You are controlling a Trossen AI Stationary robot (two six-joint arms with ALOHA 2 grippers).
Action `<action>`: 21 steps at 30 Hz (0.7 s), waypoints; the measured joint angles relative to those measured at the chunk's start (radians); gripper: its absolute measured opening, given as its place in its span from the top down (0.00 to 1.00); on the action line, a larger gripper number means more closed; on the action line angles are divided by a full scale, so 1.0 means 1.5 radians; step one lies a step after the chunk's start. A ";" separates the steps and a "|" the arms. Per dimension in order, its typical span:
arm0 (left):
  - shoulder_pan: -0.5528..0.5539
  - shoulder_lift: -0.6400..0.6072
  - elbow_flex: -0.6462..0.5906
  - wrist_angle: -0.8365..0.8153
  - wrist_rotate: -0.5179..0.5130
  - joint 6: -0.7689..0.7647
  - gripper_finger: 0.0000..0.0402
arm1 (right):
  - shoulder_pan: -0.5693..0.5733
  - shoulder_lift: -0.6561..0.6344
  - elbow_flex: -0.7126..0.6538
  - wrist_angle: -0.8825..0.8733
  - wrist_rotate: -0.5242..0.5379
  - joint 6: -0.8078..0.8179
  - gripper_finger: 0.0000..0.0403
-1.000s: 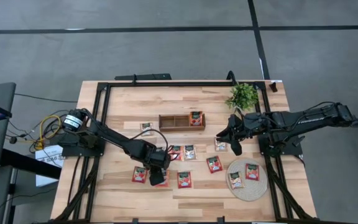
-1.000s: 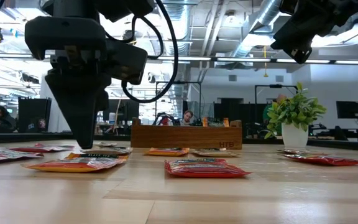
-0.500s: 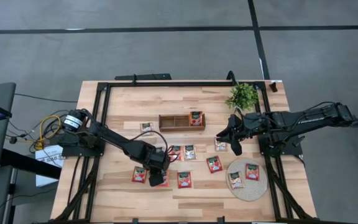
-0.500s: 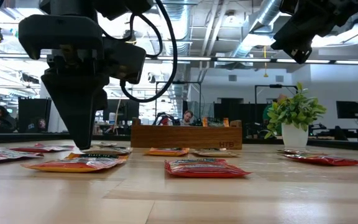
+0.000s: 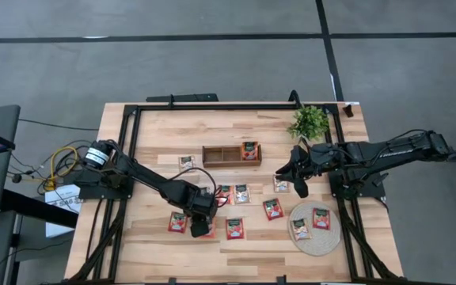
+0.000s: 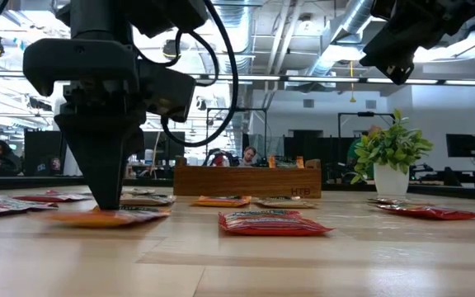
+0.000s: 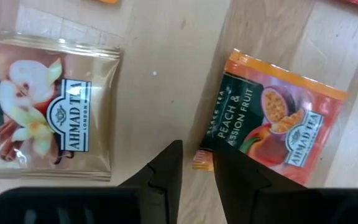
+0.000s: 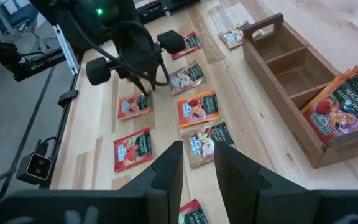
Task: Pick & Place Tea
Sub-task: Put the orange tea bag into the right section of the wooden organizer
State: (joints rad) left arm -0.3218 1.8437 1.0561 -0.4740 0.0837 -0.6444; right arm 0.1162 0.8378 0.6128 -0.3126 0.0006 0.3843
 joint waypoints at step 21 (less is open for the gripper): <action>0.000 -0.004 -0.003 -0.007 -0.021 -0.043 1.00 | 0.000 0.000 0.000 -0.001 0.000 -0.001 0.79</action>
State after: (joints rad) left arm -0.3220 1.8376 1.0512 -0.4843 0.0518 -0.7089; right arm 0.1162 0.8379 0.6128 -0.3134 0.0002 0.3824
